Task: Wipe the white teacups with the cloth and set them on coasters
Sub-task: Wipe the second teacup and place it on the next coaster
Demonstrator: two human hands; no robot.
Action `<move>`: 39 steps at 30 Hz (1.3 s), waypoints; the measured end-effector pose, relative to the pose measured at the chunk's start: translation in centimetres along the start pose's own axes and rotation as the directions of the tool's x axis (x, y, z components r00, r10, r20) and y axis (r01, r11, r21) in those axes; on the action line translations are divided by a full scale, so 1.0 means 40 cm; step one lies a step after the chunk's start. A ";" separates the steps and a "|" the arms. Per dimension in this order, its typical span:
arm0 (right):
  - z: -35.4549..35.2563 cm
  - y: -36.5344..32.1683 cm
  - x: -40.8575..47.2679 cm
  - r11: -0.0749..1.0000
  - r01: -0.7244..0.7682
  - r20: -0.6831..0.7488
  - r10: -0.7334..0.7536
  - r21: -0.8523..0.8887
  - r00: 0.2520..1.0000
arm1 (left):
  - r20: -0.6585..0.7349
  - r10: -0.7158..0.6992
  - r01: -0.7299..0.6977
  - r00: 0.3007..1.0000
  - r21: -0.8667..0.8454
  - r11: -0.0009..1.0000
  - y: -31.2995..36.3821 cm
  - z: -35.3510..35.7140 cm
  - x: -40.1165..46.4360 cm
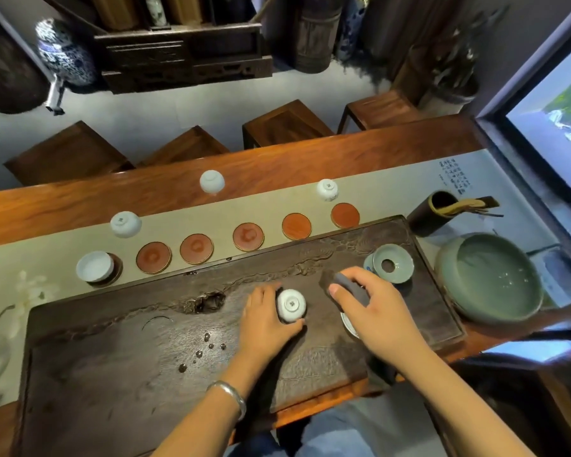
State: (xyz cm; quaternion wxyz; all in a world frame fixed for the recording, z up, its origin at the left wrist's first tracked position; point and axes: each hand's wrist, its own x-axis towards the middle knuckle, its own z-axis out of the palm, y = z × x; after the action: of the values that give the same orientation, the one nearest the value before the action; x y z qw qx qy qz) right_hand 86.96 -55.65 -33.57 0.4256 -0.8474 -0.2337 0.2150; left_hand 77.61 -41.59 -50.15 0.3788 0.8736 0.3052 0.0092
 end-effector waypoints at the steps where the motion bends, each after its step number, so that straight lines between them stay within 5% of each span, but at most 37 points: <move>1: 0.000 0.002 0.002 1.000 -0.004 -0.002 0.004 0.004 1.000 | 0.003 0.000 0.000 1.000 0.012 1.000 -0.001 0.003 0.000; 14: 0.015 -0.012 0.055 1.000 -0.025 -0.006 0.025 0.008 1.000 | 0.030 0.085 -0.085 0.996 0.000 0.996 -0.038 0.011 0.003; 29: 0.111 -0.061 0.034 0.999 -0.021 0.026 0.022 -0.044 0.999 | 0.015 0.088 -0.082 0.996 -0.233 0.969 -0.054 -0.136 -0.041; 39: 0.226 -0.183 -0.043 0.976 0.195 -0.011 -0.197 -0.102 0.980 | -0.130 0.175 -0.205 0.976 -0.275 0.940 -0.052 -0.347 -0.156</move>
State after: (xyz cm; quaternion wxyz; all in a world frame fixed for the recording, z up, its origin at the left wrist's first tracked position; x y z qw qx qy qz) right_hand 78.93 -47.15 -32.20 0.4041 -0.8426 -0.3221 0.1512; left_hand 68.02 -34.75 -40.30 0.4823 0.8333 0.2342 0.1350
